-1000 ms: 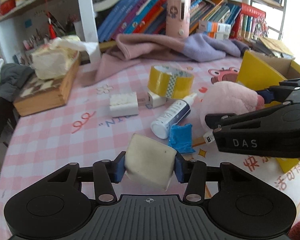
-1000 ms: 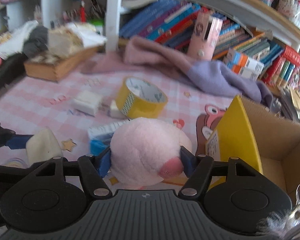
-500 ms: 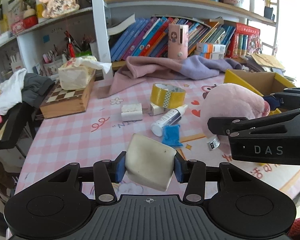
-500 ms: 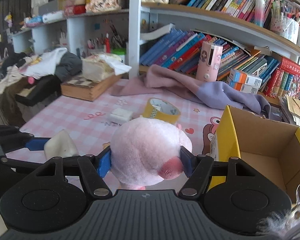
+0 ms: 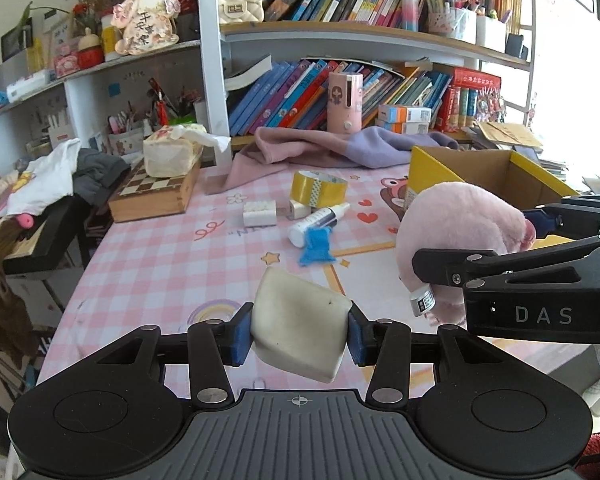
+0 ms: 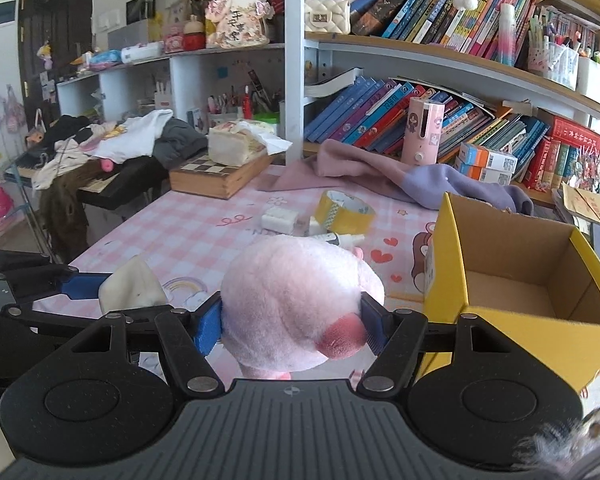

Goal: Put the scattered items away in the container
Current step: 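Carry the pig with the right tool while the left tool carries the sponge to the box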

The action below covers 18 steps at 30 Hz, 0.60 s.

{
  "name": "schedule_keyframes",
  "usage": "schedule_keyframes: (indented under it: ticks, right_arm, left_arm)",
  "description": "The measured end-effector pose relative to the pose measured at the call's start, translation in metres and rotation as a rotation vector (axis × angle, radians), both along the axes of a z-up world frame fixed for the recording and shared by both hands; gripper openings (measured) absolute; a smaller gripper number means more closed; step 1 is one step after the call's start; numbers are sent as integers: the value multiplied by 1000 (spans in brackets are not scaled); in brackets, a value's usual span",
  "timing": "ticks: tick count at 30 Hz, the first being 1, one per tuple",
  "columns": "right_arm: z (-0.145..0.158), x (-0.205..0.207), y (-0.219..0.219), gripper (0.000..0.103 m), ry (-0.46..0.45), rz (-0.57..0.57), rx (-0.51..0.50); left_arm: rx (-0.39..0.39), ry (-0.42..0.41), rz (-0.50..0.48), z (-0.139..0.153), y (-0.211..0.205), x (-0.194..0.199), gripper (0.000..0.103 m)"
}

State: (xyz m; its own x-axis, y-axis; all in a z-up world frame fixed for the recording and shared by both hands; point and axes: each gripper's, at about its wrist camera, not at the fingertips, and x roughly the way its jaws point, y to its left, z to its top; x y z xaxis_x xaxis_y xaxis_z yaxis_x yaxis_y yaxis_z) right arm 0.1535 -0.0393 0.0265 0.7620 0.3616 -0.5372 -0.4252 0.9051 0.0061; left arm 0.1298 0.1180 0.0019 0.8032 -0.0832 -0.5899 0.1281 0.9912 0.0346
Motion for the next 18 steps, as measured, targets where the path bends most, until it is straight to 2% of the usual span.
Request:
schedule_keyframes:
  ticks: [6, 18]
  right_arm:
    - [0, -34, -9, 66, -4, -16, 8]
    - [3, -75, -26, 66, 53, -69, 38]
  left_arm:
    - [-2, -11, -4, 1, -5, -33, 44]
    - [-3, -7, 9, 5, -5, -85, 44]
